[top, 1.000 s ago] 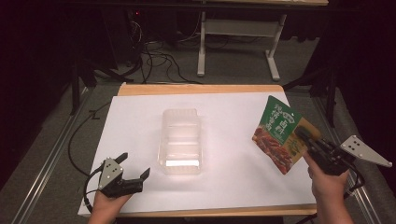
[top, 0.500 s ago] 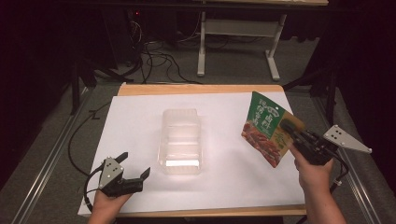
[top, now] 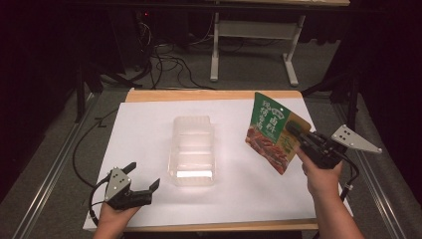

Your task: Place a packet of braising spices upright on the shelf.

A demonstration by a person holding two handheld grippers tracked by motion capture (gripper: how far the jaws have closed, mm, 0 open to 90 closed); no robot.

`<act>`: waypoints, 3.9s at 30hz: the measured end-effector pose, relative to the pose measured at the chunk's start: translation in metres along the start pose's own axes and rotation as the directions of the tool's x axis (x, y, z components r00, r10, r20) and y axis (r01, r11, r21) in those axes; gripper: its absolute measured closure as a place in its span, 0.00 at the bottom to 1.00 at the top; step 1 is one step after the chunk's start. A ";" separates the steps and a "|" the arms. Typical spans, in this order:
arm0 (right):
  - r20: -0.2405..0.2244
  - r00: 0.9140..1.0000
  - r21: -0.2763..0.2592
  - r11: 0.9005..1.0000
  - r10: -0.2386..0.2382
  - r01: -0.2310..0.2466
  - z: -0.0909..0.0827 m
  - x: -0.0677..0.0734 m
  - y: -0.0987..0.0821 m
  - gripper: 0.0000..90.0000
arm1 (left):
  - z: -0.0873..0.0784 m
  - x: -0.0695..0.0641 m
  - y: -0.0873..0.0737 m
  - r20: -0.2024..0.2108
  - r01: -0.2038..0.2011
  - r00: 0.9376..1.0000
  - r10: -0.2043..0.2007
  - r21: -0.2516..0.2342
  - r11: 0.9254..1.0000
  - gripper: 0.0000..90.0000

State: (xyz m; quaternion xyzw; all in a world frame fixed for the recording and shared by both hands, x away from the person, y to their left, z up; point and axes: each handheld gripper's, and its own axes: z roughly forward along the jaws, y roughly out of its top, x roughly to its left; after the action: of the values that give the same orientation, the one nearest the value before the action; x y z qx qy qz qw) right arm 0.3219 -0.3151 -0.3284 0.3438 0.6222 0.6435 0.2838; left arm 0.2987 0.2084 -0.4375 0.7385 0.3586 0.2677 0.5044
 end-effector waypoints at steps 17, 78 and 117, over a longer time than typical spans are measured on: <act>-0.096 0.995 -0.025 0.999 0.021 -0.023 0.033 0.024 0.009 1.00 | -0.001 0.001 -0.001 -0.010 0.006 1.000 -0.006 -0.001 1.000 0.07; -0.301 0.953 0.086 0.995 -0.022 0.050 0.188 0.078 -0.001 1.00 | -0.005 0.003 -0.001 -0.009 -0.011 1.000 0.011 -0.013 1.000 0.07; -0.254 0.967 0.130 0.991 -0.003 0.037 0.213 0.079 -0.038 1.00 | -0.003 0.003 0.002 -0.001 -0.025 1.000 0.025 -0.025 0.999 0.07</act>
State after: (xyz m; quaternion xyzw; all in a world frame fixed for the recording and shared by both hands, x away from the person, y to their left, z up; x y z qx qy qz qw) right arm 0.4415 -0.1214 -0.3616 0.2707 0.6986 0.6360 0.1849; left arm 0.2987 0.2123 -0.4347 0.7365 0.3462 0.2785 0.5101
